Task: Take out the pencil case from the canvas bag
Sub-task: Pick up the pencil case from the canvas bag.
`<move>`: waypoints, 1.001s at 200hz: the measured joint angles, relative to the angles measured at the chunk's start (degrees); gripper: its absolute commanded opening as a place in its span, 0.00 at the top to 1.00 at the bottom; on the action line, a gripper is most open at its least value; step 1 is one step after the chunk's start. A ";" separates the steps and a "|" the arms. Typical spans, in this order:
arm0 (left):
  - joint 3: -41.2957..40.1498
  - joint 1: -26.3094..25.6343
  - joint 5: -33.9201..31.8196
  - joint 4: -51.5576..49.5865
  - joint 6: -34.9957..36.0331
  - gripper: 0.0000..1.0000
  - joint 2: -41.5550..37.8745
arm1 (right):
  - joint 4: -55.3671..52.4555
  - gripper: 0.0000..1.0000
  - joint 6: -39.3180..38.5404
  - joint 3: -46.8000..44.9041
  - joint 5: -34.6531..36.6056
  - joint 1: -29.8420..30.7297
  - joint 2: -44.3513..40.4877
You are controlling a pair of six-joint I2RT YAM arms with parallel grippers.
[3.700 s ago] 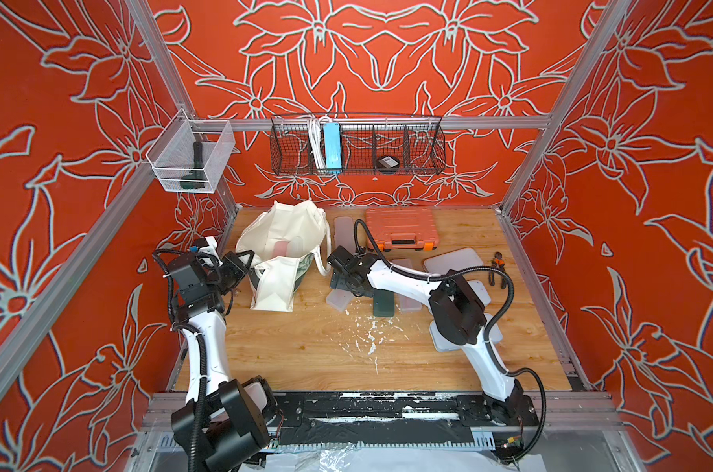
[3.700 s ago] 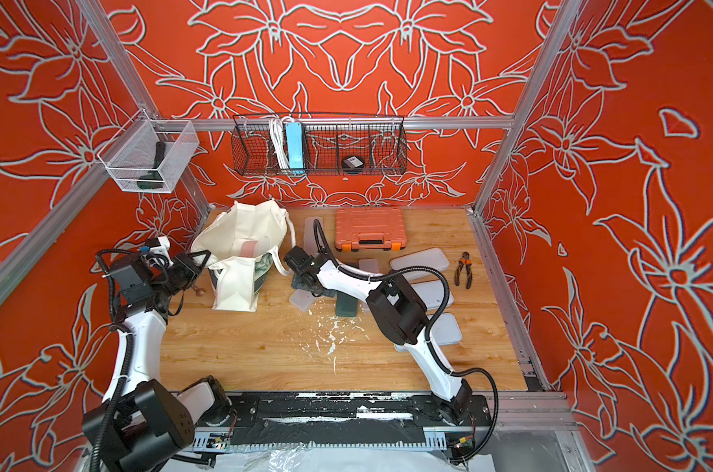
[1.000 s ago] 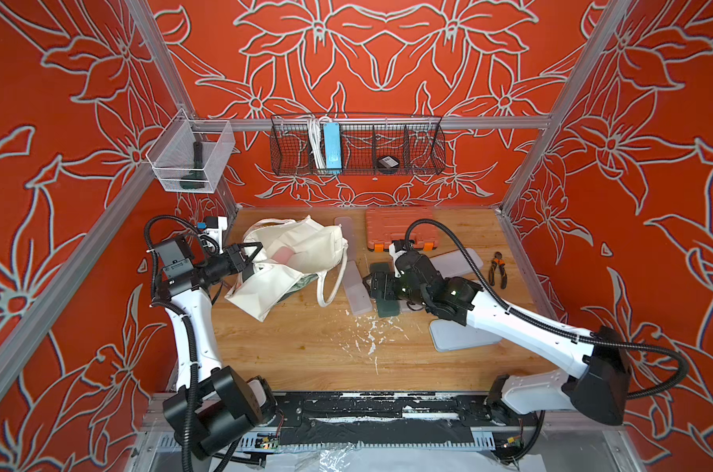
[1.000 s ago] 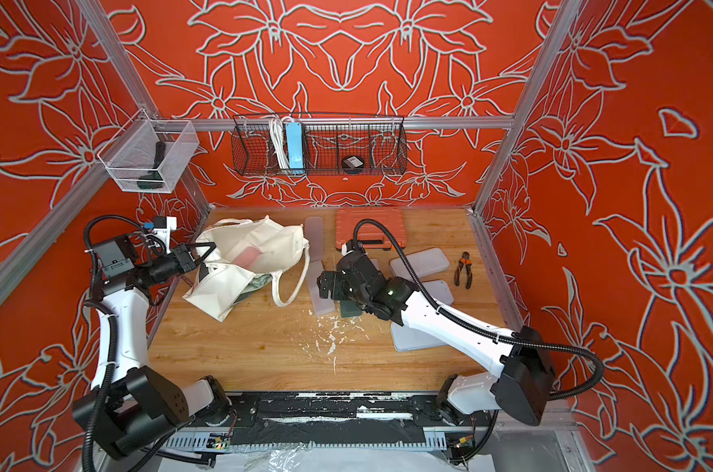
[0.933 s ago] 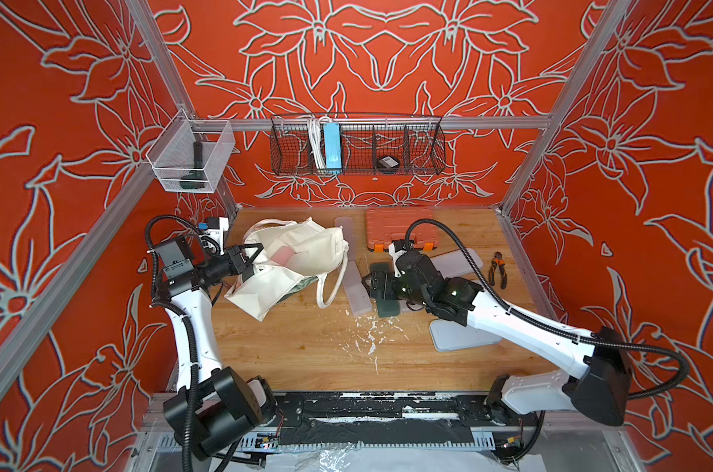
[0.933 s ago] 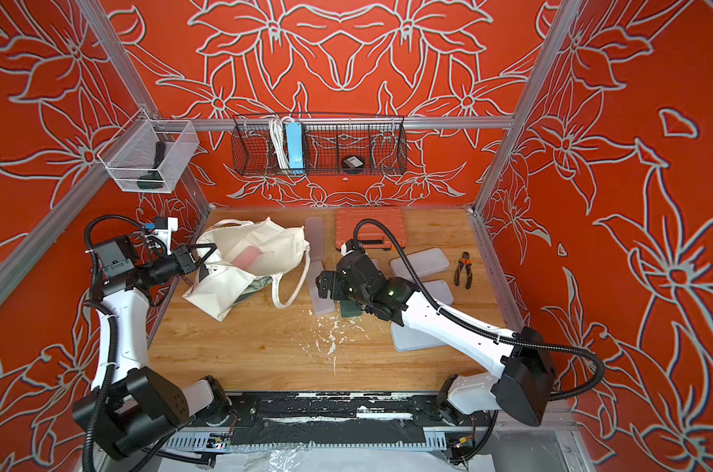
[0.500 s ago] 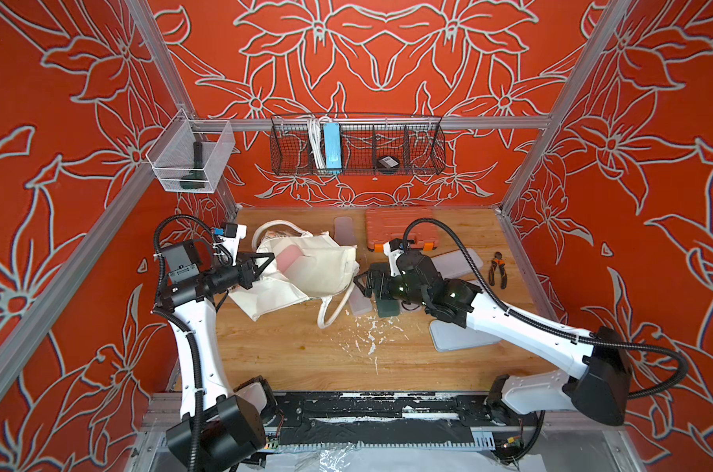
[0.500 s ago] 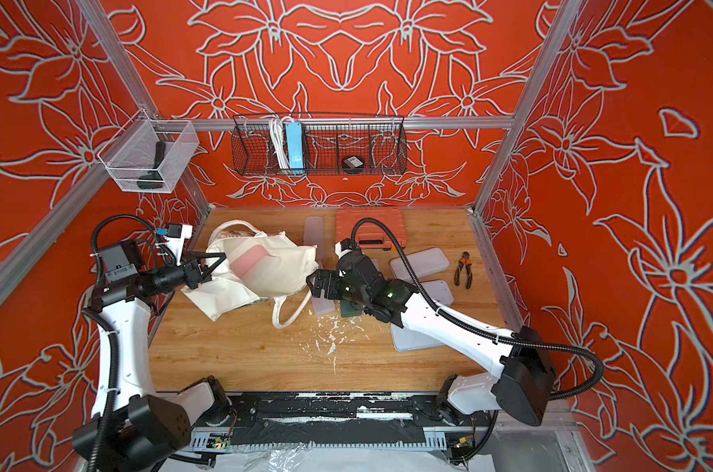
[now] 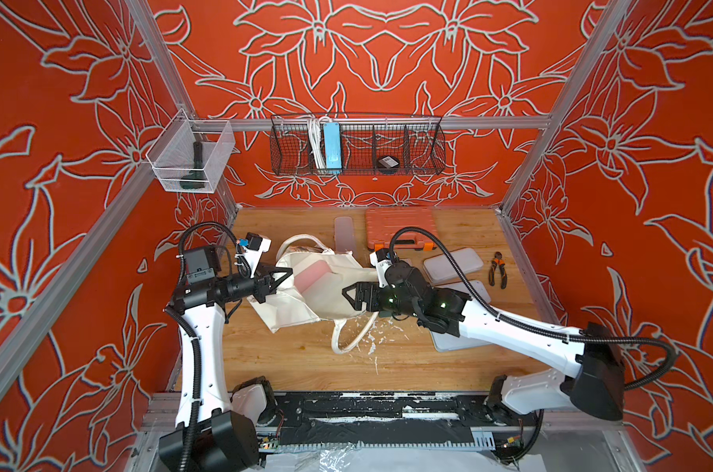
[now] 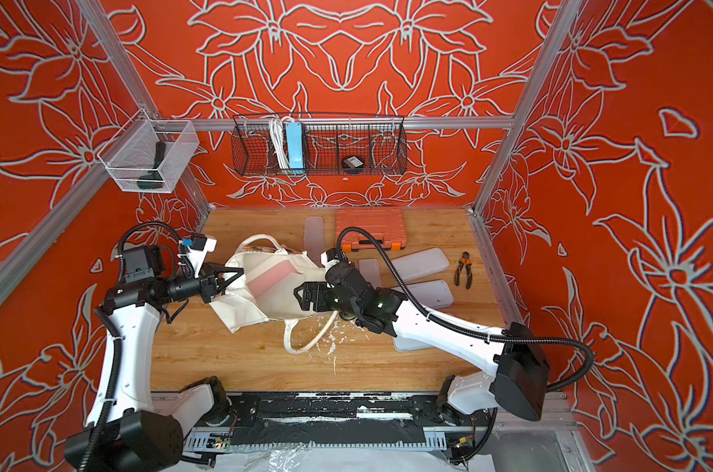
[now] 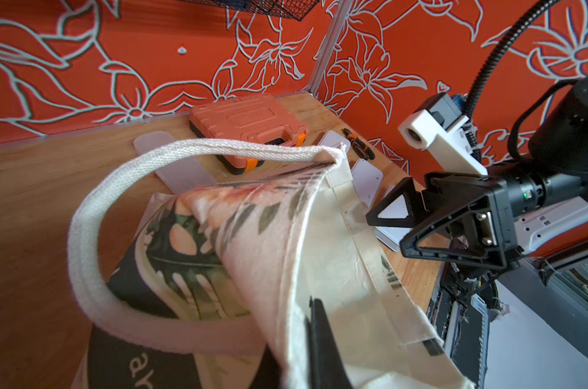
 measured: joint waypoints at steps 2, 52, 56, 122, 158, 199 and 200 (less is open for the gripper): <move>0.02 -0.07 0.00 -0.17 0.37 1.00 0.00 | 0.04 0.10 -0.07 0.00 0.09 0.13 0.11; -0.44 -0.70 -0.55 -3.10 10.01 1.00 -0.35 | 0.98 0.16 -0.17 0.00 2.25 2.97 4.46; -0.70 -0.72 -0.63 -3.13 10.73 1.00 -0.55 | 1.16 0.16 -0.22 0.00 2.29 3.17 4.81; -3.04 -1.64 -1.53 -4.66 16.85 1.00 -3.19 | 2.95 0.19 -1.75 0.33 8.85 9.44 8.31; -3.06 -2.29 -1.70 -6.12 18.40 1.00 -3.21 | 2.80 0.19 -4.42 3.08 12.55 12.52 13.79; -3.69 -2.67 -3.17 -7.63 20.11 1.00 -3.06 | 2.51 0.20 -6.01 4.13 15.41 14.05 18.34; -3.69 -2.67 -3.21 -7.65 20.15 1.00 -3.06 | 2.51 0.20 -6.01 4.15 15.45 14.05 18.38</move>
